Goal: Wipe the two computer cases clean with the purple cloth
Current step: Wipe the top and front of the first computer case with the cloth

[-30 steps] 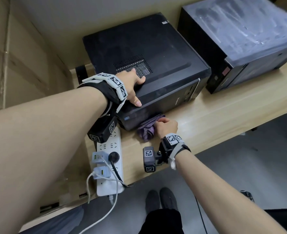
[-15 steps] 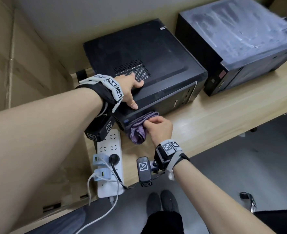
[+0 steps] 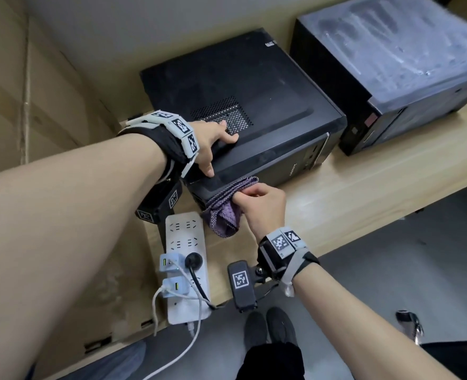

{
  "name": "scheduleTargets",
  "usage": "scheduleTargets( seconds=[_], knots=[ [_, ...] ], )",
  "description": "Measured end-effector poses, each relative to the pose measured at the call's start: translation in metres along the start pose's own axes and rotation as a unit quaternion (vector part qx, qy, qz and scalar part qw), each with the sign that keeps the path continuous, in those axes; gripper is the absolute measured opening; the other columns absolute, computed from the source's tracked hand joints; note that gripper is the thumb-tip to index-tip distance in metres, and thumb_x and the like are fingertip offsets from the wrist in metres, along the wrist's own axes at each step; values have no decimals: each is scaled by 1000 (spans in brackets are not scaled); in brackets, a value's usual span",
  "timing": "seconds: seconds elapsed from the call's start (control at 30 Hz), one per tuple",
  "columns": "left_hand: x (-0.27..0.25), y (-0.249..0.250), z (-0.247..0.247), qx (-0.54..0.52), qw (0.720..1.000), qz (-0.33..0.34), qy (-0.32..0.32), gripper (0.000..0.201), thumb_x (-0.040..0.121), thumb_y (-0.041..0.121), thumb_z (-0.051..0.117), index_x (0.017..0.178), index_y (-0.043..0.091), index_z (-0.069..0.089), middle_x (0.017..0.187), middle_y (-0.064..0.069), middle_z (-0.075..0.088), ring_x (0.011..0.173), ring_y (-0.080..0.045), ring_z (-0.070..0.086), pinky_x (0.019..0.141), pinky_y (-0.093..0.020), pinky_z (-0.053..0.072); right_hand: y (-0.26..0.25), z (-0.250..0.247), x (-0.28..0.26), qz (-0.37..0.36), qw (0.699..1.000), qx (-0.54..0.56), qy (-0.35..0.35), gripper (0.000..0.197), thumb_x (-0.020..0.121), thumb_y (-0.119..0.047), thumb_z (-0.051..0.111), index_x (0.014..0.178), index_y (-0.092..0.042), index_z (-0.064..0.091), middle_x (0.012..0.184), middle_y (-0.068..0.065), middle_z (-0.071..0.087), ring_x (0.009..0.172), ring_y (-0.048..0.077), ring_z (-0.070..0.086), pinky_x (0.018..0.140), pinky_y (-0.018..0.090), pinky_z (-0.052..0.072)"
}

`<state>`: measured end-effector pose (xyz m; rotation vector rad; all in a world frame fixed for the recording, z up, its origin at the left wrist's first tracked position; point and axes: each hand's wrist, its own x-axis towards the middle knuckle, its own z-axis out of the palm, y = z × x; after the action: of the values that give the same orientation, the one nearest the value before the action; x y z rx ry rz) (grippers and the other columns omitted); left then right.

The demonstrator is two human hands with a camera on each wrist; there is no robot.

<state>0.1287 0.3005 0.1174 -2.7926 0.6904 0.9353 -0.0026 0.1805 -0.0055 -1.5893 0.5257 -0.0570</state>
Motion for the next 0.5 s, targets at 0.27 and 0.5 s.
scheduleTargets(
  seconds=[0.27, 0.5],
  knots=[
    [3, 0, 6, 13, 1000, -6, 5, 106, 71, 26, 84, 152, 38, 18, 163, -2, 0, 147, -28, 19, 117, -35, 24, 44, 3, 16, 155, 979, -135, -14, 16, 65, -24, 80, 63, -11, 70, 59, -1, 63, 66, 20, 60, 63, 27, 50],
    [-4, 7, -1, 23, 1000, -6, 15, 104, 71, 25, 85, 152, 36, 21, 163, -3, 3, 146, -27, 23, 114, -34, 29, 5, -8, 7, 92, 994, -59, -1, 8, 61, -14, 79, 58, -12, 72, 61, 3, 70, 56, 14, 60, 64, 38, 58]
  ],
)
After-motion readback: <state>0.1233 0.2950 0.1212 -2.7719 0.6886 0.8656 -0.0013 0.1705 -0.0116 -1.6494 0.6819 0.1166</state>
